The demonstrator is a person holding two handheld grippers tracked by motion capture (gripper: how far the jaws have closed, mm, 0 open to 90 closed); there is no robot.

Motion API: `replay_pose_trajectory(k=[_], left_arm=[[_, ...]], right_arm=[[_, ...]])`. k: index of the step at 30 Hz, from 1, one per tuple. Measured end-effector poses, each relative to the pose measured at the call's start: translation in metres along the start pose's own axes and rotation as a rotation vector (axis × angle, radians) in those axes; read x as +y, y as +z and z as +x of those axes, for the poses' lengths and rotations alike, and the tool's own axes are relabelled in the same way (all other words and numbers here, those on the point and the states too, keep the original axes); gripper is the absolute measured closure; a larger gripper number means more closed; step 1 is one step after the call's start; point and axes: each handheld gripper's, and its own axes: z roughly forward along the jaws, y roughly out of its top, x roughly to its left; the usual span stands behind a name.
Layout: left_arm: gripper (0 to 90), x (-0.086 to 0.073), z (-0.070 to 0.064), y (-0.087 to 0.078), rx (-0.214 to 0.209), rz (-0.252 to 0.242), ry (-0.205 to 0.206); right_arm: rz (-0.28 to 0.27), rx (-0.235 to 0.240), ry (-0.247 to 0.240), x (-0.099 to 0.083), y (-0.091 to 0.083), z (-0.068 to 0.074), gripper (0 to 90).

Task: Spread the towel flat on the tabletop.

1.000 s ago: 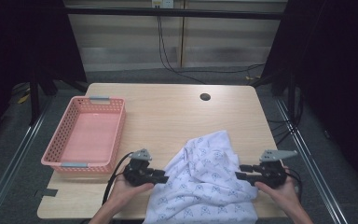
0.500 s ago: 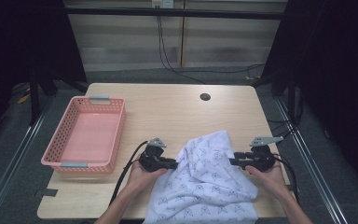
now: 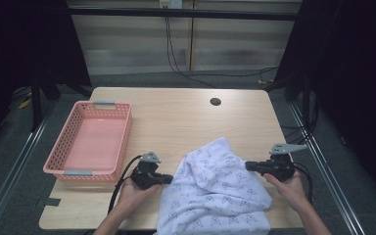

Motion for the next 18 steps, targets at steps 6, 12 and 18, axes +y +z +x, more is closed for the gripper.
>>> replay_pose_trajectory(k=[6,12,18], left_arm=[[89.1,-0.022,-0.021,-0.014,-0.026,0.044,0.013],[88.6,-0.033,-0.038,-0.021,-0.096,0.064,0.023],[71.1,-0.015,-0.029,-0.014,-0.108,-0.035,-0.008]], right_arm=[[-0.025,-0.034,-0.014,-0.012,-0.035,0.012,88.1],[0.074,-0.104,0.013,-0.05,-0.067,0.022,88.0],[0.082,-0.098,0.045,-0.061,-0.072,0.021,73.4]])
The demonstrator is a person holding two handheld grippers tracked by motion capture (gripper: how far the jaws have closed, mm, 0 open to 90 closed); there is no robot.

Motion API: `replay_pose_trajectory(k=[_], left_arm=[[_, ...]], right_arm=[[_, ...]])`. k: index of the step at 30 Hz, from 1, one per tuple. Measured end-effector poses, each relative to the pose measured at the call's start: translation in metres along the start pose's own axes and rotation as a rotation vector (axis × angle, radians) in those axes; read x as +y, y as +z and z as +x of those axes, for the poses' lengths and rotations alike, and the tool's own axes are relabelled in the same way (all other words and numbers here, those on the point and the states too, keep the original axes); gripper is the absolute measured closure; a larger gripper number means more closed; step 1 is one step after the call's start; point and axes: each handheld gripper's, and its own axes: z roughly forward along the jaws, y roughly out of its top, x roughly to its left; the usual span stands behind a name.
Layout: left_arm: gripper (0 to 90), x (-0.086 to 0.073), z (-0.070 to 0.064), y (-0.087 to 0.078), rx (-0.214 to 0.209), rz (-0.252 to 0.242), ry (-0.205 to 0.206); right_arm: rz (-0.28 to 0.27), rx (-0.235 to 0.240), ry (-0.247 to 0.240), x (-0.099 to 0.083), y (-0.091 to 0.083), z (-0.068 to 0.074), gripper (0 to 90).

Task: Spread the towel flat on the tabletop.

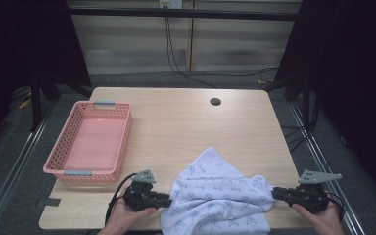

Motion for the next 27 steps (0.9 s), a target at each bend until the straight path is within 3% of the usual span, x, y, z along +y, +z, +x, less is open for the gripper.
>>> replay_pose_trajectory(k=[2,3,4,5,9,11,14,16,18,19,20,22,23,24,25,27], left_arm=[[67.9,0.021,0.014,0.007,0.013,-0.061,-0.014],[67.6,0.021,0.014,0.007,0.013,-0.061,-0.014],[67.6,0.031,0.023,0.014,0.027,-0.085,-0.025],[65.0,0.041,0.033,0.024,0.039,-0.081,-0.042],[61.9,0.054,0.044,0.043,0.066,-0.069,-0.044],[58.9,0.063,0.046,0.06,0.084,-0.034,-0.019],[58.1,0.067,0.047,0.069,0.085,-0.011,-0.021],[74.2,0.068,0.044,0.077,0.113,0.033,0.017],[86.1,0.067,0.044,0.077,0.115,0.037,0.02],[87.8,0.067,0.044,0.075,0.098,0.031,0.008],[88.2,0.067,0.044,0.075,0.098,0.031,0.008],[88.5,0.067,0.043,0.067,0.087,-0.013,-0.005],[88.6,0.07,0.042,0.054,0.103,-0.053,0.003],[88.7,0.07,0.042,0.054,0.103,-0.053,0.003],[88.7,0.075,0.042,0.041,0.121,-0.091,0.005],[88.8,0.081,0.043,0.022,0.149,-0.14,0.002]], right_arm=[[-0.037,0.0,-0.003,0.013,0.003,0.0,67.0],[-0.037,0.0,-0.003,0.013,0.003,0.0,67.0],[-0.044,-0.004,-0.011,0.017,0.005,-0.001,65.1],[-0.052,-0.001,-0.029,0.031,0.015,-0.002,60.3],[-0.042,0.015,-0.038,0.047,0.035,-0.004,57.4],[0.011,0.022,-0.038,0.055,0.055,-0.009,56.2],[0.058,0.015,-0.022,0.056,0.066,-0.013,56.0],[0.109,0.029,0.0,0.051,0.073,-0.014,63.2],[0.113,0.051,-0.01,0.047,0.072,-0.013,78.1],[0.121,0.062,-0.012,0.046,0.071,-0.012,82.0],[0.121,0.062,-0.012,0.046,0.071,-0.012,82.0],[0.108,0.051,-0.025,0.047,0.069,-0.011,83.8],[0.069,0.039,-0.029,0.052,0.065,-0.011,83.9],[0.069,0.039,-0.029,0.052,0.065,-0.011,83.9],[0.009,0.034,-0.022,0.062,0.058,-0.011,84.0],[-0.057,0.026,-0.026,0.076,0.051,-0.012,83.9]])
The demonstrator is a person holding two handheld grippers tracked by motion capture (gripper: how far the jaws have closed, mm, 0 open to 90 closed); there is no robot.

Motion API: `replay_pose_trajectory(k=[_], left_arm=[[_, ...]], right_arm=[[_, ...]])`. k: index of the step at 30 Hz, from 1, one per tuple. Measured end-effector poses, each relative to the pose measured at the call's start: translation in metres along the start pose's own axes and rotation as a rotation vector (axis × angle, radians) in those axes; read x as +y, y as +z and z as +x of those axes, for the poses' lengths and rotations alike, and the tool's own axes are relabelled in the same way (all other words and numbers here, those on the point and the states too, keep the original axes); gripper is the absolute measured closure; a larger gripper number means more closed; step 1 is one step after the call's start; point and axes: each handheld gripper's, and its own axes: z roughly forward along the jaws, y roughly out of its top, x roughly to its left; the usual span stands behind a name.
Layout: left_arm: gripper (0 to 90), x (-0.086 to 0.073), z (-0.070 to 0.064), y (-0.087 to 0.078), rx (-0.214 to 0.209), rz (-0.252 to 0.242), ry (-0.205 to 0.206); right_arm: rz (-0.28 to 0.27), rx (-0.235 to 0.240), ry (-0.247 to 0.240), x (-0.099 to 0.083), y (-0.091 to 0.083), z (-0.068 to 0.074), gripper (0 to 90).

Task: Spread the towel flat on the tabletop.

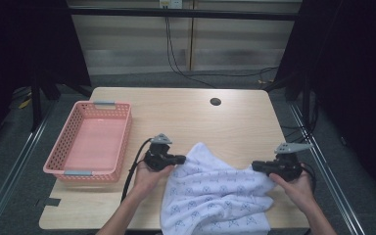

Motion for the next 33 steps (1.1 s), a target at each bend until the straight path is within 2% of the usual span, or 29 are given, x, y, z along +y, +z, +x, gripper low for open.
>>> replay_pose_trajectory(k=[1,2,4,5,6,7,8,9,10,11,12,13,14,17,18,19,20,22,23,24,25,27,29,31,33], left_arm=[[88.8,0.0,0.0,0.0,0.0,0.0,0.0],[88.8,0.01,0.004,-0.022,0.034,-0.065,0.005],[88.8,0.018,0.005,-0.043,0.069,-0.118,0.009],[88.8,0.018,0.005,-0.043,0.069,-0.118,0.009],[88.8,0.02,0.005,-0.053,0.07,-0.147,0.008],[88.8,0.021,0.003,-0.063,0.062,-0.169,0.014],[88.8,0.019,0.0,-0.07,0.074,-0.174,0.034],[88.7,0.01,-0.006,-0.076,0.073,-0.139,0.059],[88.6,0.01,-0.006,-0.076,0.073,-0.139,0.059],[88.5,-0.004,-0.011,-0.072,0.06,-0.097,0.076],[88.4,-0.004,-0.011,-0.072,0.06,-0.097,0.076],[88.2,-0.015,-0.014,-0.067,0.055,-0.07,0.074],[88.2,-0.024,-0.016,-0.062,0.043,-0.045,0.067],[88.0,-0.043,-0.022,-0.046,0.0,0.015,0.068],[87.8,-0.048,-0.027,-0.04,-0.031,0.051,0.072],[87.7,-0.052,-0.031,-0.037,-0.053,0.084,0.083],[87.5,-0.052,-0.031,-0.037,-0.053,0.084,0.083],[86.5,-0.058,-0.038,-0.033,-0.084,0.126,0.087],[84.3,-0.062,-0.041,-0.033,-0.083,0.137,0.09],[76.5,-0.067,-0.043,-0.035,-0.074,0.136,0.08],[73.3,-0.067,-0.043,-0.035,-0.074,0.136,0.08],[71.5,-0.068,-0.04,-0.04,-0.067,0.124,0.081],[69.9,-0.065,-0.034,-0.045,-0.062,0.089,0.054],[70.3,-0.061,-0.026,-0.047,-0.046,0.056,0.035],[72.7,-0.057,-0.018,-0.043,-0.032,0.046,0.025]], right_arm=[[0.0,0.0,0.0,0.0,0.0,0.0,83.9],[-0.059,-0.006,-0.013,0.016,-0.007,-0.001,83.8],[-0.101,-0.003,-0.02,0.033,-0.013,0.0,83.7],[-0.101,-0.003,-0.02,0.033,-0.013,0.0,83.7],[-0.147,-0.007,-0.03,0.045,-0.019,0.002,83.7],[-0.147,-0.007,-0.03,0.045,-0.019,0.002,83.7],[-0.188,0.001,-0.023,0.048,-0.023,0.007,83.5],[-0.194,0.009,-0.021,0.047,-0.023,0.008,83.5],[-0.18,0.019,-0.02,0.043,-0.022,0.009,83.4],[-0.157,0.016,-0.02,0.037,-0.019,0.01,83.3],[-0.157,0.016,-0.02,0.037,-0.019,0.01,83.3],[-0.095,0.013,-0.017,0.021,-0.011,0.012,83.4],[-0.095,0.013,-0.017,0.021,-0.011,0.012,83.4],[-0.009,0.005,0.008,-0.006,-0.001,0.012,83.4],[0.042,0.002,0.012,-0.022,0.0,0.013,83.4],[0.059,-0.005,0.014,-0.028,-0.001,0.014,83.3],[0.077,-0.003,0.024,-0.037,-0.004,0.016,83.3],[0.097,0.0,0.029,-0.043,-0.006,0.019,82.9],[0.111,-0.006,0.029,-0.048,-0.008,0.022,82.5],[0.121,-0.005,0.022,-0.055,-0.011,0.026,81.2],[0.121,-0.005,0.022,-0.055,-0.011,0.026,81.2],[0.117,-0.016,0.022,-0.054,-0.012,0.026,75.8],[0.097,-0.023,0.013,-0.049,-0.013,0.025,70.6],[0.055,-0.026,0.0,-0.039,-0.014,0.022,68.8],[0.02,-0.035,-0.004,-0.028,-0.012,0.017,68.4]])
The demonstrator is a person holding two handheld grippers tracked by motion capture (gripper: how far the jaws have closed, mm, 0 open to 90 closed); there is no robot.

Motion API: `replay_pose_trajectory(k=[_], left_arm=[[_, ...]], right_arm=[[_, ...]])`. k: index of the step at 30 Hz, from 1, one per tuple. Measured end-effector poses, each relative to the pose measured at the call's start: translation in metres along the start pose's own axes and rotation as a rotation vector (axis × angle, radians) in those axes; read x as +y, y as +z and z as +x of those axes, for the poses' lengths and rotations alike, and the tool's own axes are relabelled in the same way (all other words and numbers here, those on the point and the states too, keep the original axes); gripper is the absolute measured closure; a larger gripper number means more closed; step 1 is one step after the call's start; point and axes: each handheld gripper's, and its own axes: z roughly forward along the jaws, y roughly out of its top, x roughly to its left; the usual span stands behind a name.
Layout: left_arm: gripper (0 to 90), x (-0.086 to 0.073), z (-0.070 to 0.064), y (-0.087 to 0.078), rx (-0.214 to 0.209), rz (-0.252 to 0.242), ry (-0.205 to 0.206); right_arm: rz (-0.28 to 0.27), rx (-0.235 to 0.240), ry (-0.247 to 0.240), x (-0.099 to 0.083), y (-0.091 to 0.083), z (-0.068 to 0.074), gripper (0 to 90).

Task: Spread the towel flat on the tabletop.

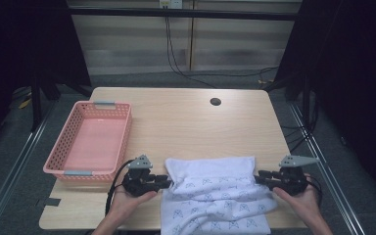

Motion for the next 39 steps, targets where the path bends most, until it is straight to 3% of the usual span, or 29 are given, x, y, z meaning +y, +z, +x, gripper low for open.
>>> replay_pose_trajectory(k=[3,5,7,9,10,13,15,20,21,23,26,29,32,35,38,39], left_arm=[[75.8,0.007,0.02,0.012,0.033,-0.02,-0.041],[75.8,0.009,0.024,0.014,0.041,-0.023,-0.057],[71.4,0.012,0.035,0.019,0.039,-0.047,-0.098],[69.8,0.012,0.039,0.023,0.049,-0.032,-0.104],[63.4,0.012,0.04,0.025,0.043,-0.025,-0.099],[56.6,0.015,0.043,0.034,0.053,-0.022,-0.091],[52.5,0.016,0.044,0.037,0.076,-0.012,-0.092],[48.5,0.015,0.047,0.047,0.078,-0.003,-0.092],[46.9,0.014,0.048,0.049,0.1,0.02,-0.077],[46.3,0.013,0.049,0.05,0.101,0.014,-0.081],[45.1,0.013,0.052,0.051,0.104,0.006,-0.081],[54.7,0.015,0.051,0.055,0.088,0.01,-0.052],[79.9,0.016,0.047,0.054,0.066,-0.004,-0.033],[83.5,0.02,0.048,0.047,0.044,-0.043,-0.053],[84.2,0.026,0.048,0.034,0.048,-0.093,-0.05],[84.3,0.03,0.047,0.03,0.041,-0.115,-0.052]], right_arm=[[-0.048,-0.003,0.004,0.019,0.012,-0.015,70.4],[-0.052,-0.017,0.007,0.023,0.019,-0.021,70.0],[-0.031,-0.051,0.002,0.028,0.035,-0.033,63.0],[-0.021,-0.06,0.001,0.028,0.039,-0.035,60.8],[-0.003,-0.068,-0.001,0.026,0.049,-0.043,57.1],[0.025,-0.065,0.007,0.02,0.06,-0.051,53.5],[0.056,-0.086,0.0,0.016,0.063,-0.053,51.5],[0.07,-0.079,0.017,0.012,0.066,-0.055,49.4],[0.066,-0.078,0.01,0.011,0.067,-0.054,49.7],[0.065,-0.075,0.013,0.011,0.067,-0.053,50.7],[0.068,-0.052,-0.001,0.01,0.067,-0.05,65.6],[0.076,0.006,0.005,0.008,0.067,-0.047,83.0],[0.081,0.036,0.022,0.008,0.067,-0.046,87.1],[0.068,0.039,0.034,0.009,0.065,-0.048,87.4],[-0.028,0.049,0.064,0.018,0.049,-0.05,87.6],[-0.083,0.047,0.07,0.026,0.039,-0.051,87.6]])
